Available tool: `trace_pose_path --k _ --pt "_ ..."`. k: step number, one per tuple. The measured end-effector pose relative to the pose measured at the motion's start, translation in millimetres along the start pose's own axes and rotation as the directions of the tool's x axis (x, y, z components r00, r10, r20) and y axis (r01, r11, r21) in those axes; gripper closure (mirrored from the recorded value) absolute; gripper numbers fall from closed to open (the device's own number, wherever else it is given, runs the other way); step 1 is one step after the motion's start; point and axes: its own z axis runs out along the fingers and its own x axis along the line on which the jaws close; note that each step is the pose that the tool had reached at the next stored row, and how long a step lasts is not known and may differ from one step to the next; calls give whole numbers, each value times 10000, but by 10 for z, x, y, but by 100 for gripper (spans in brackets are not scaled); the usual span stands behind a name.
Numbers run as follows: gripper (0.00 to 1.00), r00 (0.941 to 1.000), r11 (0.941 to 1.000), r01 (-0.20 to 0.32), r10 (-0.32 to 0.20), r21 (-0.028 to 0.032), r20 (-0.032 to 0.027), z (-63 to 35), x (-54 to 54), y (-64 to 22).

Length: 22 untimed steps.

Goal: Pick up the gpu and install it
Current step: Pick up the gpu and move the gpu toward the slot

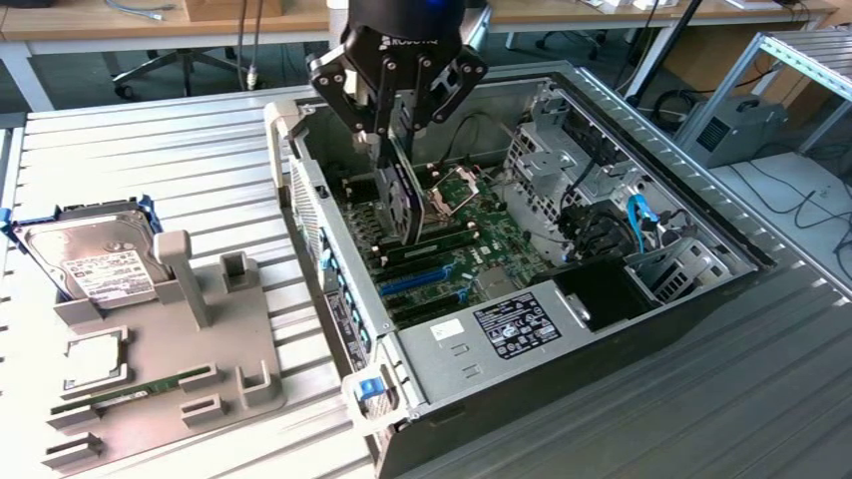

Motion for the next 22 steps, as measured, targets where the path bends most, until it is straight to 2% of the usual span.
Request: trace_pose_path --k 7,10,12,22 --pt "74 10000 10000 0 0 -1 0 28 -56 4" --pt "74 10000 10000 0 0 0 0 115 -189 12" --pt "74 10000 10000 0 0 2 0 178 -363 31" --pt "74 10000 10000 0 0 2 0 224 -503 48"
